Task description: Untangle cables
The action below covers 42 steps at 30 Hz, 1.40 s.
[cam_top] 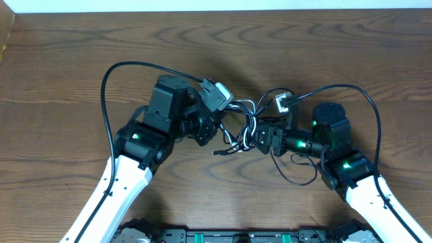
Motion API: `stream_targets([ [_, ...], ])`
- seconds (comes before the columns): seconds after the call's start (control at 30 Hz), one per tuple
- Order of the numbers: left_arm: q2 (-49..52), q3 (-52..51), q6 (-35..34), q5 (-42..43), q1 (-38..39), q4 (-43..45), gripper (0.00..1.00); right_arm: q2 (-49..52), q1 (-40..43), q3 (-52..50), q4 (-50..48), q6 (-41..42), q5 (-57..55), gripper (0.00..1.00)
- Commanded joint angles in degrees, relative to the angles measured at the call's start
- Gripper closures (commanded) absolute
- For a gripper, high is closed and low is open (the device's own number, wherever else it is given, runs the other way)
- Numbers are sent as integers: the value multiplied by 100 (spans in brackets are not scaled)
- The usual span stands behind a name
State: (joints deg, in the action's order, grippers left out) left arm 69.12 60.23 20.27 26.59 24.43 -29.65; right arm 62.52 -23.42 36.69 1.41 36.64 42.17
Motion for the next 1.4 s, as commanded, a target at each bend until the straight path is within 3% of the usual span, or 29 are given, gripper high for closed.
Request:
stream_targets([
  [0.0,22,0,-90,-457,-15,-9,92,-37,-2,66,-37,-48,149,34],
  [0.2,22,0,-90,-1919,-15,-374,92,-39,-2,66,-55,-46,151,34],
  [0.47,22,0,-96,-2098,-13,-501,92,-39,-2,66,-127,-44,153,35],
  [0.87,22,0,-87,273,-13,-201,92,-37,-2,66,-186,-463,-7,39],
  [1.37,22,0,-85,1207,-13,-192,92,-37,-2,66,-175,-763,-951,39],
])
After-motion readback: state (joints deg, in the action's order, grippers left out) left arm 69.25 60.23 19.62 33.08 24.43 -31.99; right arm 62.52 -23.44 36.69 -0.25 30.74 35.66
